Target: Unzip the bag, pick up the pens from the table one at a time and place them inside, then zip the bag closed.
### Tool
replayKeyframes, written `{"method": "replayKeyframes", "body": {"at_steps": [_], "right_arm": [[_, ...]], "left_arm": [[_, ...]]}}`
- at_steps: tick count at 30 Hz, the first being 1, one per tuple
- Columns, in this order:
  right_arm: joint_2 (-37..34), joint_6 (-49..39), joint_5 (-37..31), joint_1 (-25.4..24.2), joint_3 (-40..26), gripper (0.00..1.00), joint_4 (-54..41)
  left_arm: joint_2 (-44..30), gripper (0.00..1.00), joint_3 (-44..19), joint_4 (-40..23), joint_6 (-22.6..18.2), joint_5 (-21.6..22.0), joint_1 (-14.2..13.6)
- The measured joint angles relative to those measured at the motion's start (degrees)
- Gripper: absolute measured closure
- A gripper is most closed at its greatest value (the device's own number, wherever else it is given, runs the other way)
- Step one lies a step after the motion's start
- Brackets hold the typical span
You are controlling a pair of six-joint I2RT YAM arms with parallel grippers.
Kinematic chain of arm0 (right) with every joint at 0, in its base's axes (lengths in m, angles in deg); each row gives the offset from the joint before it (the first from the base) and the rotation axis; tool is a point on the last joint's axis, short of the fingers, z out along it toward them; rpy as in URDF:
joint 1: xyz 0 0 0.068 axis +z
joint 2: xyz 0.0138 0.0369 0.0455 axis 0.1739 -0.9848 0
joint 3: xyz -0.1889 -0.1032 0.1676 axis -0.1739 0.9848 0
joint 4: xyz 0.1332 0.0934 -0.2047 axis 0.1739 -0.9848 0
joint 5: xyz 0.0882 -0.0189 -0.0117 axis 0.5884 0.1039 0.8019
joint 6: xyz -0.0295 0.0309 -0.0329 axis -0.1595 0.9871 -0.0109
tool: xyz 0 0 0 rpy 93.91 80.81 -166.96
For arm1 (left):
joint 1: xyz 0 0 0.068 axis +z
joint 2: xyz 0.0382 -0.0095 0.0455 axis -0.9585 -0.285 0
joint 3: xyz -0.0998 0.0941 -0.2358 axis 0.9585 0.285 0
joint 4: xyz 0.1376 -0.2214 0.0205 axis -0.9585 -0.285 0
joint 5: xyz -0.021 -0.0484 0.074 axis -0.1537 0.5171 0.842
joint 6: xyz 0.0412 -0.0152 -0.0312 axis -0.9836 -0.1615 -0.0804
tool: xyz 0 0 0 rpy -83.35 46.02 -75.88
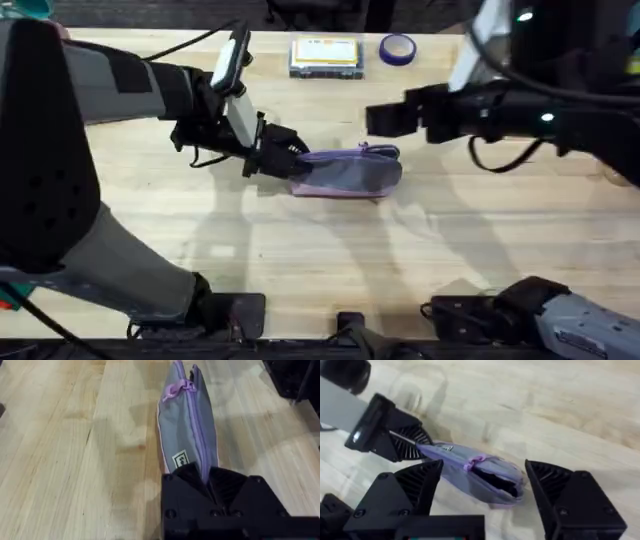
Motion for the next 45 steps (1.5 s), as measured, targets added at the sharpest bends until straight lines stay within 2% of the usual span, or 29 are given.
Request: {"method": "replayKeyframes", "body": {"at_steps": [11, 22, 28, 37, 45], "right_arm": [[-9.26, 1.37, -0.97, 5.87, 0.0, 0.003, 5.8], [-16.71, 3.81, -0.98, 6.51, 0.0, 0.004, 6.9], [-16.82, 4.43, -0.93, 6.51, -0.2, 0.126, 4.33], [-16.82, 5.46, -0.69, 6.61, -0.22, 0.504, 4.16], [-16.82, 5.76, -0.43, 6.7, -0.22, 0.772, 4.06]], "left_arm": [[0.0, 0.959, 0.0, 0.07, 0.0, 0.0, 0.0], [0.0, 0.959, 0.0, 0.24, 0.0, 0.0, 0.0], [0.0, 0.959, 0.0, 0.2, 0.0, 0.0, -0.04], [0.0, 0.959, 0.0, 0.22, 0.0, 0.02, -0.04], [0.0, 0.959, 0.0, 0.24, 0.0, 0.02, -0.04]]}}
